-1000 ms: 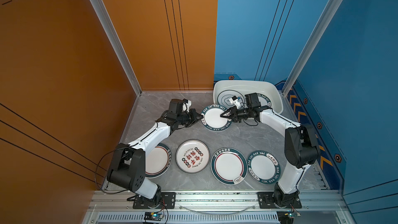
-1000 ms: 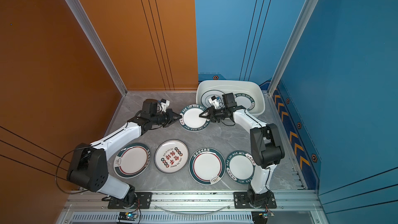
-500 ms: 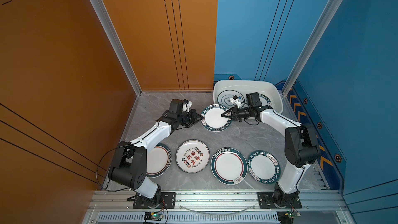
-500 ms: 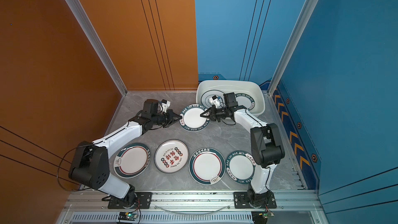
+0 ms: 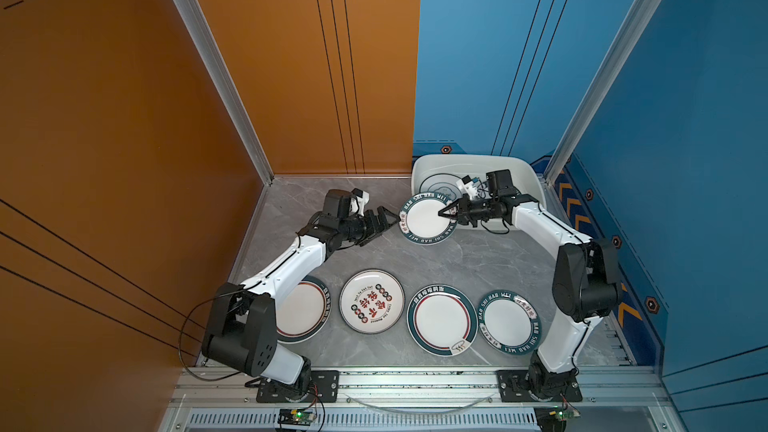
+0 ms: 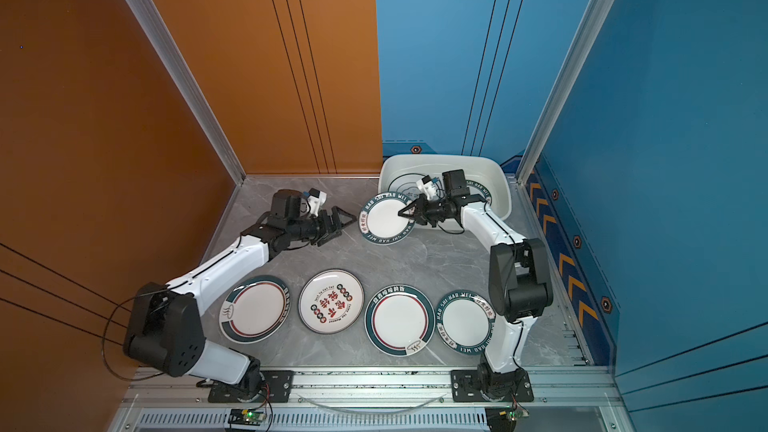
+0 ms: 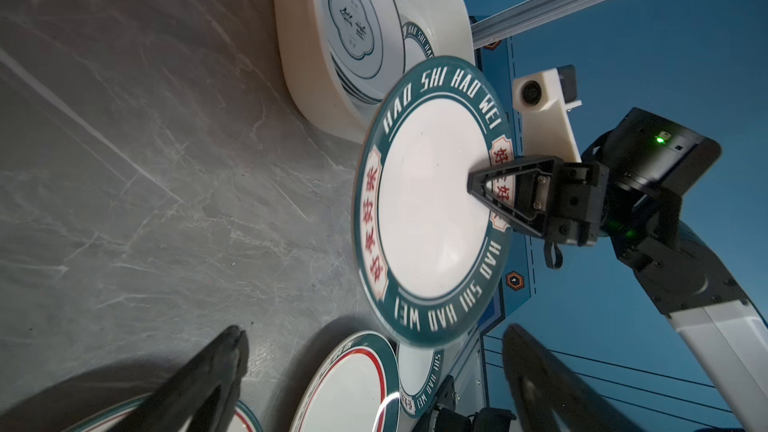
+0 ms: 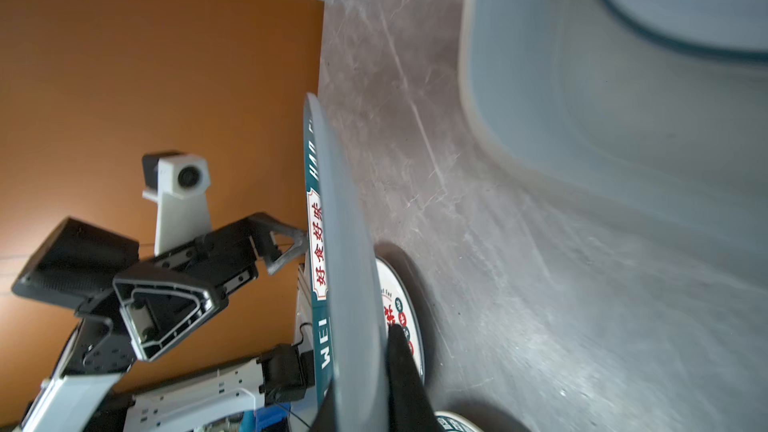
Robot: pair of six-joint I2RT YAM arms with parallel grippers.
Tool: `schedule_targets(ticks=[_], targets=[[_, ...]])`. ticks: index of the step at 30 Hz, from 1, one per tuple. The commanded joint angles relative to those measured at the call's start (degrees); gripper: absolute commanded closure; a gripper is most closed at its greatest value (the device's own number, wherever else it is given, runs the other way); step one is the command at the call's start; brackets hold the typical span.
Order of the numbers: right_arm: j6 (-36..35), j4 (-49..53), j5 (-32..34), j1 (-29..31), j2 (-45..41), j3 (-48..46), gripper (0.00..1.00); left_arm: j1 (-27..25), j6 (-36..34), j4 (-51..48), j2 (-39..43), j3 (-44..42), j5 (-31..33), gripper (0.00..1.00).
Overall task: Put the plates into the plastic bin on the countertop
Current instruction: 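Lower the green plate into the bin with right gripper while left draws back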
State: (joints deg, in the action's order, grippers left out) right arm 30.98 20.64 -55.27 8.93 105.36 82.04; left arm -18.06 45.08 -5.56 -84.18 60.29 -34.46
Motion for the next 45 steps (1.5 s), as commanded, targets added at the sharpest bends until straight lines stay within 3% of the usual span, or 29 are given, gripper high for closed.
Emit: schedule_targets(ticks=[1, 6, 12, 31, 45], targets=[[0.77, 3.48, 6.02, -5.51, -0.03, 4.82, 1.0, 1.37, -1.99, -0.78, 4.6, -3.7, 1.96, 0.02], [0.95, 8.98, 17.74, -12.36, 1.45, 11.25, 1.0, 4.66, -0.2, 1.29, 8.19, -8.64, 1.1, 0.02], [2.81, 9.66, 25.09, -17.71, 4.97, 14.67, 1.0, 5.65, -6.96, -9.28, 10.58, -6.81, 2.02, 0.02], [5.11, 10.56, 29.59, -24.28, 15.53, 20.53, 1.0, 7.09, -9.25, -10.61, 11.14, -7.84, -0.92, 0.02], [7.77, 11.52, 30.5, -24.59, 23.46, 28.84, 1.0, 7.04, -9.36, -10.52, 10.62, -7.56, -1.51, 0.02]])
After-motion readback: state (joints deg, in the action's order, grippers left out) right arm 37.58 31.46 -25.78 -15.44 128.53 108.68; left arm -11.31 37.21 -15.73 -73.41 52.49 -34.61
